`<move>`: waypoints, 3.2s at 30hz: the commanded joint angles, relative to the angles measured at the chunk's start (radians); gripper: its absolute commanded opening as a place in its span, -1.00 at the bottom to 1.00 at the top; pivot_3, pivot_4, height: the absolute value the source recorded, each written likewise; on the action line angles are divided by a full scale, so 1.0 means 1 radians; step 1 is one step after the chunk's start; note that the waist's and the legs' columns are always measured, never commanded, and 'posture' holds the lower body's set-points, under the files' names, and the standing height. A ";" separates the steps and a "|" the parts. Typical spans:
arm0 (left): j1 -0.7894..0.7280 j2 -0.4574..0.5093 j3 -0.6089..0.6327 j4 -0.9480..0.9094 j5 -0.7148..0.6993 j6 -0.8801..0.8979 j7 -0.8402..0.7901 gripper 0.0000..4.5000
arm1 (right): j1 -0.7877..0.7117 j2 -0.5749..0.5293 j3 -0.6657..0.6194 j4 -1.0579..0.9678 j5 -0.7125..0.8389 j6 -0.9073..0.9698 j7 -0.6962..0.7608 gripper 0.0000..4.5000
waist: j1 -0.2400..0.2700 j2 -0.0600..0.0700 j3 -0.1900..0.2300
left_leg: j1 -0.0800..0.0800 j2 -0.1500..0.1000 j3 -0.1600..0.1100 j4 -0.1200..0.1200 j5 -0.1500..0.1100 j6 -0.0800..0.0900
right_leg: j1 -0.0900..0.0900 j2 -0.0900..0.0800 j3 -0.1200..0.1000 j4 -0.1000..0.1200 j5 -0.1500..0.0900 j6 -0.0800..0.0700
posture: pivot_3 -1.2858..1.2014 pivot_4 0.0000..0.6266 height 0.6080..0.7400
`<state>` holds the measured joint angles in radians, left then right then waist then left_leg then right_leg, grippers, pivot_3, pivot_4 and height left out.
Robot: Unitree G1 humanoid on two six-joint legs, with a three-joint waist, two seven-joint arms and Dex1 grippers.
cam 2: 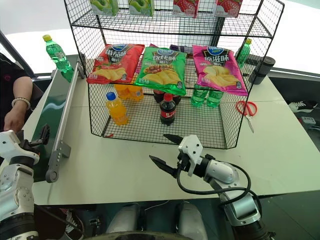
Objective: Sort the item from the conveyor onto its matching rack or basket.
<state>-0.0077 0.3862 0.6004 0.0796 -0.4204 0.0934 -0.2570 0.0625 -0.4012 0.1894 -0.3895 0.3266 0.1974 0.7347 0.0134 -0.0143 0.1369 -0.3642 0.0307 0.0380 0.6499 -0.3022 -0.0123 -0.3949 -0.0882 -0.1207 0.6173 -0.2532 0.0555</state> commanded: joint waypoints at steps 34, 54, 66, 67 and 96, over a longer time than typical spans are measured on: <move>0.050 -0.017 -0.020 -0.101 0.002 -0.030 0.036 1.00 | -0.091 -0.007 0.059 -0.204 0.051 0.183 -0.065 0.99 | 0.000 0.000 0.000 | 0.000 0.000 0.000 0.000 0.000 0.000 | 0.000 0.000 0.000 0.000 0.000 0.000 | 0.03 -0.52 0.92; 0.037 -0.037 -0.039 -0.054 0.011 -0.053 0.041 1.00 | -0.168 -0.001 0.034 -0.133 0.086 0.192 -0.035 0.99 | -0.001 0.000 0.000 | -0.001 0.000 0.000 0.000 0.000 0.000 | -0.001 0.000 0.000 0.000 0.000 0.000 | 0.03 -0.52 0.92; 0.026 -0.046 -0.035 -0.017 0.032 -0.090 0.048 1.00 | -0.163 -0.001 0.031 -0.108 0.088 0.174 -0.021 0.99 | 0.000 0.000 0.000 | -0.002 0.000 0.000 0.000 0.000 0.000 | -0.001 0.000 0.000 -0.001 0.000 0.000 | 0.03 -0.52 0.92; 0.026 -0.045 -0.034 -0.014 0.033 -0.094 0.050 1.00 | -0.161 0.000 0.033 -0.107 0.087 0.172 -0.020 0.99 | 0.000 0.000 0.000 | -0.002 0.000 0.000 0.000 0.000 0.000 | -0.001 0.000 0.000 -0.001 0.000 0.000 | 0.03 -0.52 0.92; 0.003 -0.037 -0.036 0.027 0.050 -0.141 0.064 1.00 | -0.182 0.002 0.037 -0.119 0.090 0.196 -0.020 0.99 | 0.000 0.000 0.000 | -0.002 0.000 0.000 0.000 0.000 0.000 | -0.002 -0.001 0.000 -0.001 0.000 0.000 | 0.03 -0.52 0.92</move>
<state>0.0017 0.3337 0.5605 0.1162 -0.3778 -0.0270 -0.1931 -0.1028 -0.4031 0.2388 -0.4823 0.4005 0.3999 0.7119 0.0130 -0.0146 0.1370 -0.3666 0.0310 0.0376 0.6496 -0.3024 -0.0122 -0.3969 -0.0886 -0.1212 0.6167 -0.2532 0.0554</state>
